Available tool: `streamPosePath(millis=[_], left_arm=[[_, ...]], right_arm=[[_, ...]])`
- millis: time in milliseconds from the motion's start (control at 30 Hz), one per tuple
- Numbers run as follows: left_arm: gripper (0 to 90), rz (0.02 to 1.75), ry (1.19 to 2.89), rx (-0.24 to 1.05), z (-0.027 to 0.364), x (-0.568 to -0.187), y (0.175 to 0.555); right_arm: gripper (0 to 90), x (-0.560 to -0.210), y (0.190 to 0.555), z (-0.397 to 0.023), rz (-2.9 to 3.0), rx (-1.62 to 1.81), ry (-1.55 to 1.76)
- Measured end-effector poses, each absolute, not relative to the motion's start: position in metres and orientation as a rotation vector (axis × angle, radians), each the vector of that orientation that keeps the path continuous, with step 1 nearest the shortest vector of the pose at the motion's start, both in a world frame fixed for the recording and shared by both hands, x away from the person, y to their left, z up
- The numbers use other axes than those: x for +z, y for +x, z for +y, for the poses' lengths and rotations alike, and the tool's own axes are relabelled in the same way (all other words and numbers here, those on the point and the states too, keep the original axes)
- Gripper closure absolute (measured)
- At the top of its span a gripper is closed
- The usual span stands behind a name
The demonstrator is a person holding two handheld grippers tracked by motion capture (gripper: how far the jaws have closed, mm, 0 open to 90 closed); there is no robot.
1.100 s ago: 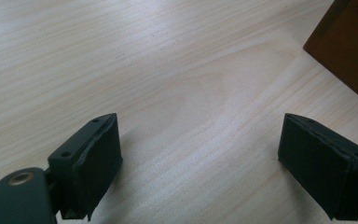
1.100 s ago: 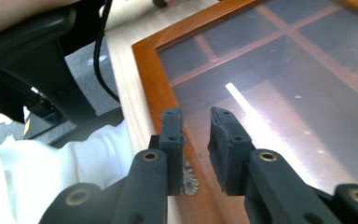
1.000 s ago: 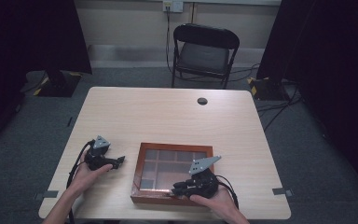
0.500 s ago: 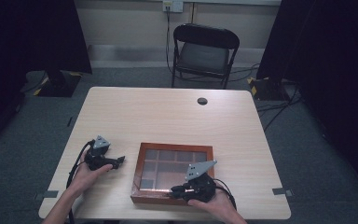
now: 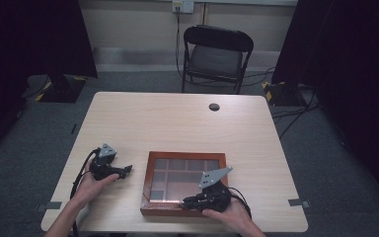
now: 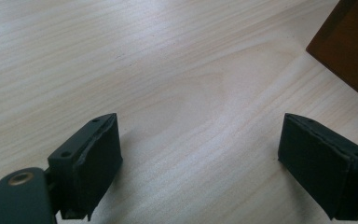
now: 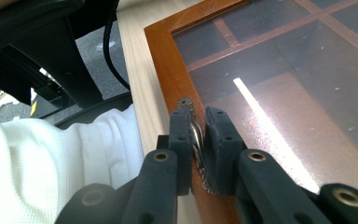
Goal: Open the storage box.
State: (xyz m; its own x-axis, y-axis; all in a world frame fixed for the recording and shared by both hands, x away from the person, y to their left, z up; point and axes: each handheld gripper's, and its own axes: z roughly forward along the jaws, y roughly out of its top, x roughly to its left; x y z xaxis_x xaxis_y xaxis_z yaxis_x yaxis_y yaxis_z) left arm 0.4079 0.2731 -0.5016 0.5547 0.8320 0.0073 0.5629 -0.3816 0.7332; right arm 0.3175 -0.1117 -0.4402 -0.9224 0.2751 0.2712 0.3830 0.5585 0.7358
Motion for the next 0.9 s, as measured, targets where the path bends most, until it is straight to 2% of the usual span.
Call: streamPosePath(millis=[367, 567, 900], left_arm=[[12.7, 1.066, 2.127, 0.462, 0.271, -0.500, 0.404], [16.4, 1.036, 2.149, 0.450, 0.267, -0.498, 0.402], [18.2, 0.982, 2.062, 0.443, 0.264, -0.486, 0.395]], right_arm=[[82.5, -0.431, 0.319, -0.112, -2.641, -1.323, -0.557], [82.7, -0.427, 0.321, -0.113, -2.632, -1.328, -0.550], [82.9, -0.415, 0.325, -0.114, -2.611, -1.353, -0.539]])
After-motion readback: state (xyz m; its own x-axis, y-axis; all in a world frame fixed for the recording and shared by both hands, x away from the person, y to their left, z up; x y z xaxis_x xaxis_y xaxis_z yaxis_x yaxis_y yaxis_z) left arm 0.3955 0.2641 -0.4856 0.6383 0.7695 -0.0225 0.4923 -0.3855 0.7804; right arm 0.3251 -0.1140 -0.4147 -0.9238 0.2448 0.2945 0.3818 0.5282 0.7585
